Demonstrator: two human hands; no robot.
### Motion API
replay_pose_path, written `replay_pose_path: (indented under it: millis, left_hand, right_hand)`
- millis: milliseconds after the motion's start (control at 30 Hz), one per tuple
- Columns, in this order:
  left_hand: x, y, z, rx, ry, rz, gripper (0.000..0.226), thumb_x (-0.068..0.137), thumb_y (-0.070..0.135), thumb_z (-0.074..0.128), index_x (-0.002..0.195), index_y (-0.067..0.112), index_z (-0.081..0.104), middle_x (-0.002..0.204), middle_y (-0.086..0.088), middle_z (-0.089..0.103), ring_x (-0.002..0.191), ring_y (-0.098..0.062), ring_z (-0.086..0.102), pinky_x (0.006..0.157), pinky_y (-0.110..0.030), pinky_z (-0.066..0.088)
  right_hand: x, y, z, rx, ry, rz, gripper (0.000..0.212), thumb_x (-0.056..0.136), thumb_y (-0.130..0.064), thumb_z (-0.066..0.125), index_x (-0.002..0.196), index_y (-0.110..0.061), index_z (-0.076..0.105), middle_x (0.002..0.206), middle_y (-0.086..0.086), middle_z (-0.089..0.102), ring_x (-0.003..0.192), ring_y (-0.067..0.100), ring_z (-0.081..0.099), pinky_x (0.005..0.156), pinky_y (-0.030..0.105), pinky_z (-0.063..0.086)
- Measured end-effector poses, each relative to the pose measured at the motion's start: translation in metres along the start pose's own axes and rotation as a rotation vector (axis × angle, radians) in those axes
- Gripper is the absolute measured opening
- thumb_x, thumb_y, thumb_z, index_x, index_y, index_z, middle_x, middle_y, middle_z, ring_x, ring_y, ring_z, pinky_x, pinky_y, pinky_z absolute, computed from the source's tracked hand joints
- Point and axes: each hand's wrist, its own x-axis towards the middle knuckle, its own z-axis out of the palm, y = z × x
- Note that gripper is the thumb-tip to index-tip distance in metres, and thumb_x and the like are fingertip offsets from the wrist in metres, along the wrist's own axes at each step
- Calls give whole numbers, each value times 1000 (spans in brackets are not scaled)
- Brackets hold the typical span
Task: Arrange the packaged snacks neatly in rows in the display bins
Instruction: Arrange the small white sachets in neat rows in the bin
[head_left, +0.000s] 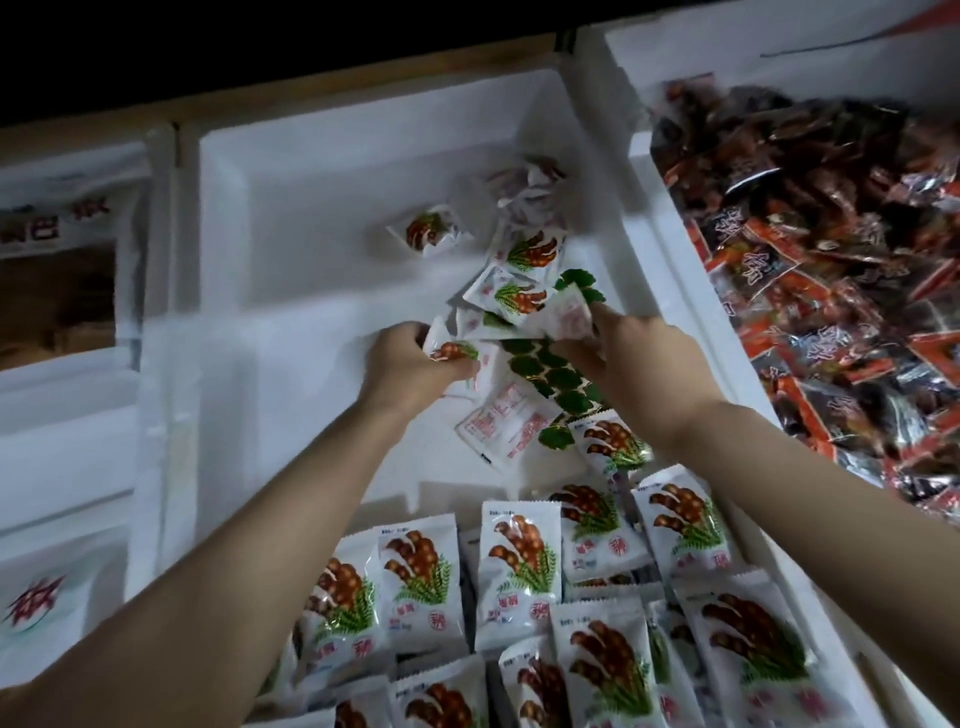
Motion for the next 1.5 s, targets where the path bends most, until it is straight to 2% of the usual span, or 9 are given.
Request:
replay_pose_path:
  millis: [167, 300, 367, 467, 633, 733, 900, 1033, 1500]
  left_hand:
    - [-32, 4, -5, -258, 104, -5, 20, 87, 21, 65, 102, 17, 53, 82, 3, 62, 66, -4, 56, 52, -12, 44]
    - [-52, 11, 6, -472, 31, -92, 11, 95, 34, 52, 101, 25, 48, 109, -8, 64, 97, -20, 62, 89, -40, 51]
    - [-59, 15, 4, -601, -33, -83, 25, 91, 41, 56, 105, 21, 50, 103, -9, 66, 96, -22, 66, 88, -43, 52]
    - [-65, 13, -3, -697, -75, -63, 43, 79, 34, 71, 113, 15, 51, 92, -3, 71, 80, -15, 71, 74, -34, 54]
    - [-64, 2, -8, -745, 122, -127, 27, 82, 14, 70, 108, 11, 62, 93, -7, 71, 78, -15, 70, 62, -30, 58]
    - [-57, 0, -12, -785, 186, -144, 24, 80, 12, 71, 103, 13, 64, 94, -3, 71, 78, -11, 69, 63, -28, 59]
    - [-41, 7, -12, -871, 255, -99, 29, 80, 11, 73, 107, 11, 62, 93, -3, 71, 76, -13, 70, 63, -32, 60]
    - [-30, 12, -8, -900, 283, -64, 37, 79, 10, 74, 109, 6, 53, 95, -8, 69, 70, -12, 71, 59, -32, 59]
    - [-13, 9, -5, -829, 383, -40, 18, 81, 11, 71, 78, 18, 55, 74, 3, 69, 61, -5, 68, 54, -23, 56]
  right_hand:
    - [-3, -20, -3, 364, 40, -18, 22, 98, -31, 43, 99, -9, 43, 84, 4, 56, 69, 24, 54, 61, 35, 44]
    - [-5, -52, 10, 461, 74, -95, 26, 98, -23, 46, 116, -6, 50, 107, 9, 57, 89, 20, 58, 81, 23, 44]
    - [-11, -63, 14, 520, 29, -167, 41, 95, -17, 51, 133, -5, 44, 123, 10, 50, 99, 13, 50, 92, 11, 33]
    - [-19, -66, 14, 534, -40, -274, 53, 90, -16, 58, 139, -6, 39, 131, 8, 44, 119, 18, 42, 106, 26, 32]
    - [-7, -55, 5, 560, -109, -353, 32, 92, -25, 57, 122, -14, 54, 117, 0, 56, 103, 11, 53, 89, 18, 42]
    - [22, -41, 4, 466, 87, -361, 30, 92, -13, 56, 122, -9, 53, 120, 6, 56, 107, 17, 54, 92, 20, 42]
    - [101, -11, 13, 49, 78, -192, 63, 93, -20, 54, 143, 2, 22, 145, 24, 25, 133, 38, 27, 113, 44, 25]
    - [143, -2, 21, -81, 26, -120, 69, 93, -22, 48, 147, 0, 10, 152, 20, 7, 141, 35, 5, 117, 42, 6]
    - [204, 5, 25, 59, -1, -15, 60, 81, -32, 57, 133, -9, 39, 132, 18, 46, 123, 38, 39, 98, 41, 31]
